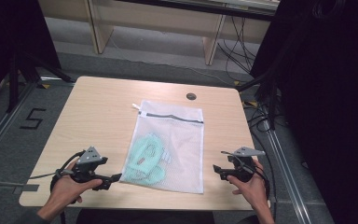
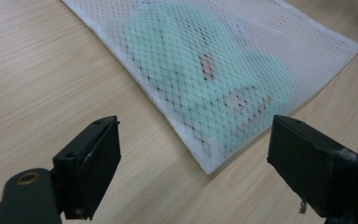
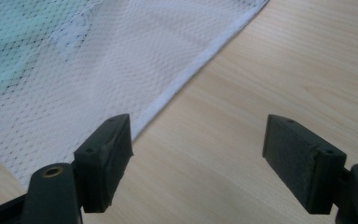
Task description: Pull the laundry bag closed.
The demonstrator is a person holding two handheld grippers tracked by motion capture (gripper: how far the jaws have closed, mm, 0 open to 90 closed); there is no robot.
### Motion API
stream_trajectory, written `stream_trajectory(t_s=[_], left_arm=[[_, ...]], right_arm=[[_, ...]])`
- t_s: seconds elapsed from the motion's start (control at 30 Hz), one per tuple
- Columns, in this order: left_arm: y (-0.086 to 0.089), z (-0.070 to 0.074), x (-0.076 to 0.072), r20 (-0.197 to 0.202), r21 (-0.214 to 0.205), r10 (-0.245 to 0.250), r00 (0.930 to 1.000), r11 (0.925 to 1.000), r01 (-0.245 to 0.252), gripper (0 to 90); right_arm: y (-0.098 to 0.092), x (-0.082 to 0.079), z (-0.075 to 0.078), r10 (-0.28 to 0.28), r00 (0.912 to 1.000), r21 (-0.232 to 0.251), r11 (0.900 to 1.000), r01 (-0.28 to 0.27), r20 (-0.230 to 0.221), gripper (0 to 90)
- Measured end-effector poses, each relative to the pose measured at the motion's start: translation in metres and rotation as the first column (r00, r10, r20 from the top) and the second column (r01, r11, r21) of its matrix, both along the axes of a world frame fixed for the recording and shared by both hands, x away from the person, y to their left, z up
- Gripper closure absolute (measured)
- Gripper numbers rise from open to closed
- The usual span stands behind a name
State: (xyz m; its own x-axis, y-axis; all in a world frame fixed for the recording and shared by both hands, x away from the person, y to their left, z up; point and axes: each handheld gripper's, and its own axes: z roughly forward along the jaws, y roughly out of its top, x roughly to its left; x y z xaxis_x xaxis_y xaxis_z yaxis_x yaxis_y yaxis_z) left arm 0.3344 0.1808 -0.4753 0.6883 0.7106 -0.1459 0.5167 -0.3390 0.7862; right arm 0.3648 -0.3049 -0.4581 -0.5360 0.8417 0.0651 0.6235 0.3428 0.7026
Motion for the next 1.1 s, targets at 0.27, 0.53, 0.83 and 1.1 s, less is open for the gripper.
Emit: stream_trajectory(t_s=[0.27,0.53,0.83,1.1], left_arm=[[0.0,0.0,0.0,0.013,-0.008,0.009,0.9999,0.9999,-0.009,16.3],[-0.005,-0.002,0.002,0.023,-0.029,-0.01,0.9997,0.9995,0.011,18.2],[-0.024,0.012,0.019,0.017,0.024,-0.07,0.9974,0.9973,0.069,29.5],[-0.044,0.012,0.017,0.015,0.034,-0.128,0.9916,0.9912,0.128,70.5]], right_arm=[[-0.001,0.002,-0.002,0.055,0.998,-0.024,0.9983,-0.054,0.033,24.1],[0.002,0.002,-0.003,0.06,0.9968,-0.009,0.9982,-0.06,0.052,20.2],[0.003,0.004,0.002,0.069,0.9967,0.006,0.9976,-0.069,0.042,24.0],[0.003,0.005,0.004,0.088,0.9946,0.008,0.996,-0.089,0.055,32.7]])
